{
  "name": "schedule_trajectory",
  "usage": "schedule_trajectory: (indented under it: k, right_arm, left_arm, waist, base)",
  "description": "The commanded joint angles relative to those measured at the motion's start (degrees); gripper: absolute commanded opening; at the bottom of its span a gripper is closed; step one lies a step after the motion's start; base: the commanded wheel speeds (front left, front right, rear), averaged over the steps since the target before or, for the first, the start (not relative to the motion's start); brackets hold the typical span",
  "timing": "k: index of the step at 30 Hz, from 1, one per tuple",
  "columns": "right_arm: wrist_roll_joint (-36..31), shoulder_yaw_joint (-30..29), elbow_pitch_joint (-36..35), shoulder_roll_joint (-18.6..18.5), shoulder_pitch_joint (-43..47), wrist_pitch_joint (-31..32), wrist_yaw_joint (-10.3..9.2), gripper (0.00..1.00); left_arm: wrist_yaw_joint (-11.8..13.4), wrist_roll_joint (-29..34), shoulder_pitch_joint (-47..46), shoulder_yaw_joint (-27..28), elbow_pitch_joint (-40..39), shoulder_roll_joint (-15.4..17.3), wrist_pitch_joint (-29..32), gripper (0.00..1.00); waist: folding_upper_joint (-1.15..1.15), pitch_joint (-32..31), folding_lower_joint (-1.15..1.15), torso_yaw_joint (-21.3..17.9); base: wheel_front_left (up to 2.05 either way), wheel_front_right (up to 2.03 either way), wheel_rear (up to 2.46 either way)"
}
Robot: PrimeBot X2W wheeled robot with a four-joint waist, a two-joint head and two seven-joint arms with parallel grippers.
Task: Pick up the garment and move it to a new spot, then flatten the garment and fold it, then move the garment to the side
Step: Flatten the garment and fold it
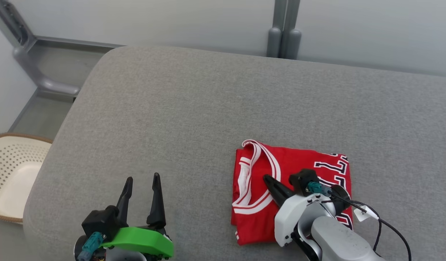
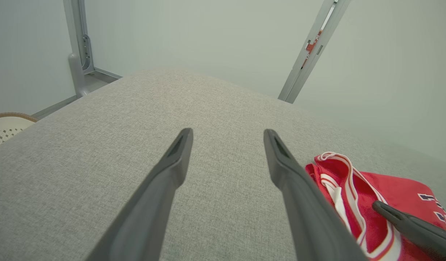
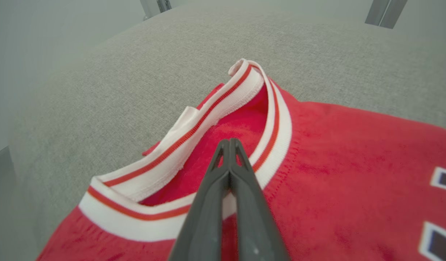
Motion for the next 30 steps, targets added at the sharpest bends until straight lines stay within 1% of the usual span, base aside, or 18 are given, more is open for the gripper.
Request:
schedule_trajectory:
  k: [1,4,10,16,18,21,23,27,28,30]
  right_arm:
    - [0.81,0.91,0.38,-0.12,-0.87,-0.44,0.01,0.0]
    - [1.97,3.75,0.84,-0.13,-1.68,-0.6,0.01,0.0]
    - [3.0,9.59,1.96,-0.16,-2.97,-0.73,0.01,0.0]
    - [2.99,14.22,2.9,-0.16,-4.12,-0.78,0.01,0.0]
    - [3.73,14.94,1.93,-0.16,-4.75,-0.89,0.01,0.0]
    - [2.99,13.29,-0.29,-0.11,-5.62,-0.88,0.01,0.0]
    - [1.75,10.57,-2.52,-0.18,-5.84,-0.9,0.01,0.0]
    - [-2.12,2.15,-8.01,-0.17,-4.39,-0.91,0.01,0.0]
    - [-3.54,-0.42,-9.47,-0.17,-3.6,-0.9,0.01,0.15]
    - [-5.84,-5.09,-12.5,-0.17,-2.24,-0.9,0.01,0.36]
  left_arm:
    - [-0.15,0.16,-1.08,0.14,0.09,0.02,-0.1,1.0]
    - [-0.22,0.12,-1.2,0.26,0.19,-0.05,-0.23,1.0]
    - [-0.35,0.21,-1.65,0.37,0.4,-0.24,-0.42,1.0]
    - [-0.18,0.2,-1.71,0.73,0.5,-0.36,-0.56,1.0]
    - [-0.33,0.19,-1.76,0.87,0.65,-0.44,-0.61,1.0]
    - [-0.39,0.32,-1.57,1.09,0.62,-0.37,-0.64,1.0]
    - [-0.41,0.63,-1.58,1.18,0.57,-0.24,-0.59,1.0]
    - [-0.56,1.17,-1.99,1.21,0.25,0.13,-0.57,1.0]
    - [-0.55,1.19,-2.2,1.16,0.22,0.24,-0.56,1.0]
    - [-0.57,1.35,-2.46,1.04,0.12,0.41,-0.58,1.0]
  waist:
    - [0.0,1.64,0.0,3.08]
    - [0.0,2.02,0.0,4.13]
    - [0.0,2.51,0.0,4.95]
    - [0.0,2.81,0.0,4.48]
    - [0.0,2.8,0.0,3.79]
    - [0.0,2.7,0.0,2.73]
    - [0.0,2.5,0.0,1.88]
    - [0.0,1.87,0.0,-0.15]
    - [0.0,1.66,0.0,-0.75]
    - [0.0,1.22,0.0,-2.01]
  base:
    - [0.0,0.0,0.0]
    - [0.0,0.0,0.0]
    - [0.0,0.0,0.0]
    - [0.0,0.0,0.0]
    - [0.0,0.0,0.0]
    - [0.0,0.0,0.0]
    - [0.0,0.0,0.0]
    - [0.0,0.0,0.0]
    - [0.0,0.0,0.0]
    - [0.0,0.0,0.0]
